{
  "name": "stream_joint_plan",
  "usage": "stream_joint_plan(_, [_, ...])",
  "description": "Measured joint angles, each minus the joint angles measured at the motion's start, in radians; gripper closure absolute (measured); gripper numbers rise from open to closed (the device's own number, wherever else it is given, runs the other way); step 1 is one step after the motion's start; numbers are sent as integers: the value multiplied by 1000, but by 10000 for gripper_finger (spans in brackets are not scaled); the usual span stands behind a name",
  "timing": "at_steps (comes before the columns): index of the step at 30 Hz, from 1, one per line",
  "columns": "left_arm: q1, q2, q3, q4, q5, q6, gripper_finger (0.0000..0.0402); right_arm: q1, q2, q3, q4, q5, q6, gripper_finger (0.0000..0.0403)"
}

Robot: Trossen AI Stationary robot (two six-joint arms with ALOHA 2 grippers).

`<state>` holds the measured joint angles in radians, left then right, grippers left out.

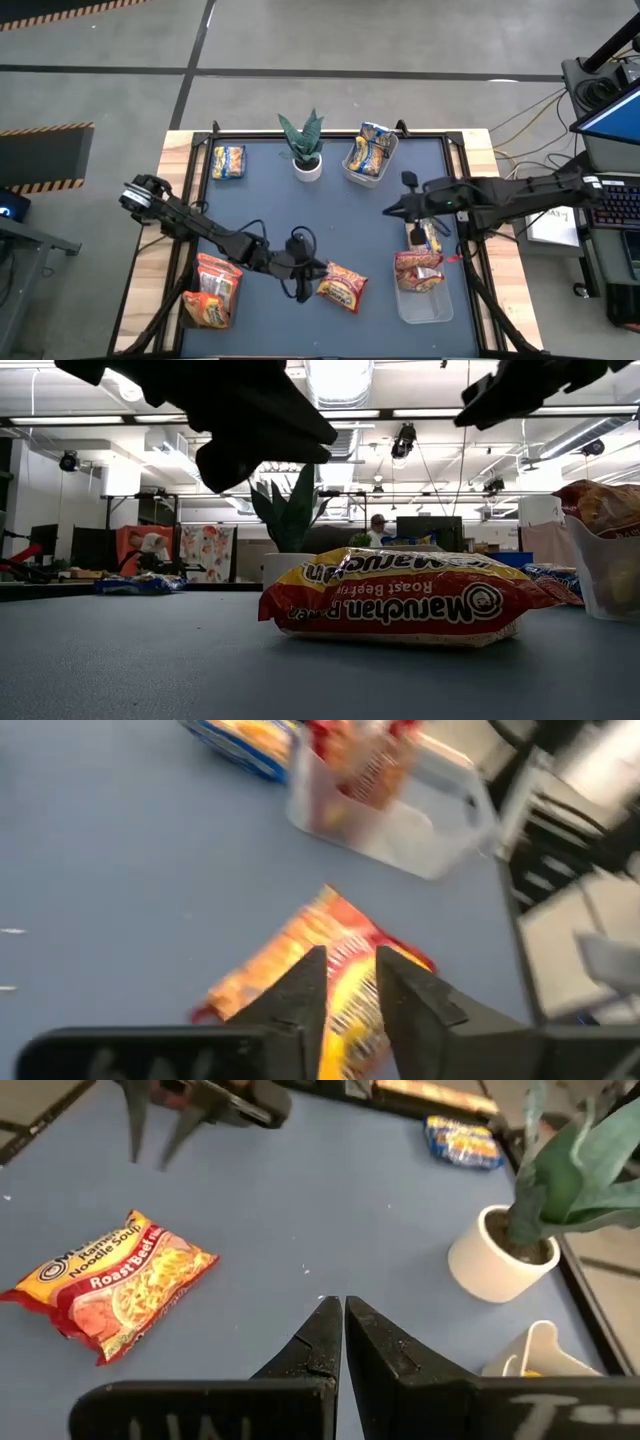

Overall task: Sort Maruchan noodles
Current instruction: Put the red instant noodle pack into the transparent bin

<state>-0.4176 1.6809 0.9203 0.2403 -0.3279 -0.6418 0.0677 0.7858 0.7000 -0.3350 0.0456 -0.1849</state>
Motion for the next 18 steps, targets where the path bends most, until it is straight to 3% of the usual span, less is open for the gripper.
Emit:
stream_joint_plan(3, [-8,13,0,0,-61,-8,297,0,-62,-36,24,0,-13,394])
stream_joint_plan(10, [-17,55,0,5,-60,-20,233,0,-128,-52,50,0,-21,394])
stream_joint_plan(18, [-51,146,0,24,7,-58,229,0,-126,-52,61,0,5,394])
